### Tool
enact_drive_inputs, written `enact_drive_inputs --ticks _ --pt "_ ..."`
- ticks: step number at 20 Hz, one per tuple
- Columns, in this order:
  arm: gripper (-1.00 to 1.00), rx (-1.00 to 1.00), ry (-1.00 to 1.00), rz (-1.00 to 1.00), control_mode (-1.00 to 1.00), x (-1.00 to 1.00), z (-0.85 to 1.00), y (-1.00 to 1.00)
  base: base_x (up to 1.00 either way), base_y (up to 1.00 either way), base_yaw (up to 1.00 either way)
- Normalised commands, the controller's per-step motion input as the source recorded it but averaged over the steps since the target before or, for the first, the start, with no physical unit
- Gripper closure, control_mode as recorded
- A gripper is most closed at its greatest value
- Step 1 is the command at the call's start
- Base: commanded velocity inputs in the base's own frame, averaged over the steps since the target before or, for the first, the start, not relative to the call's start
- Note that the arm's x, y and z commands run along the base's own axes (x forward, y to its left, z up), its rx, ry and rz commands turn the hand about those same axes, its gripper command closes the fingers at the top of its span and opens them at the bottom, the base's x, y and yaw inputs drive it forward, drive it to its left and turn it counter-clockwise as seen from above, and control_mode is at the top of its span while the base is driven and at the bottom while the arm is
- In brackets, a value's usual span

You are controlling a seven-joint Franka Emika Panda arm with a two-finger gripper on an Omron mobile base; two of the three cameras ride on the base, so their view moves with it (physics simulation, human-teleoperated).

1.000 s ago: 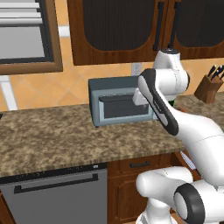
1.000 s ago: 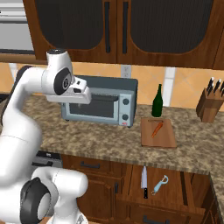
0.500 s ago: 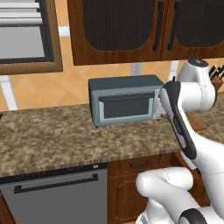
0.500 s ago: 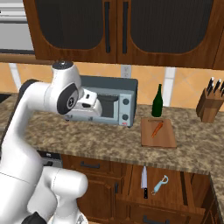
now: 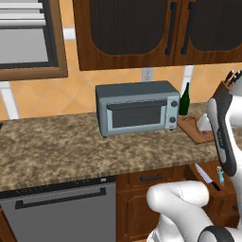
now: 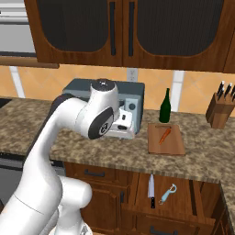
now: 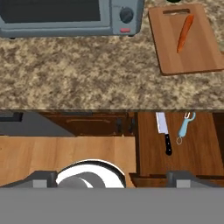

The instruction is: Place the appropriate cutting tool for cutting the carrot skin on the cutting board.

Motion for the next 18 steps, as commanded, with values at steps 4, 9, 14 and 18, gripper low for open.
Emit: enact_drive_inputs --ticks 4,9,14,18 --pt "-1.0 0.15 0.17 -0.11 -1.0 -0.12 -0.26 -0.82 0.0 0.0 0.0" --pt "-1.0 0.16 0.13 -0.09 -1.0 -0.16 -0.44 -0.92 0.0 0.0 0.0" --pt "-1.0 0.09 0.08 -0.01 -1.0 0.0 -0.74 -0.82 0.0 0.0 0.0" --pt "-1.0 0.01 0.06 0.0 -1.0 0.0 -0.87 -0.61 0.0 0.0 0.0"
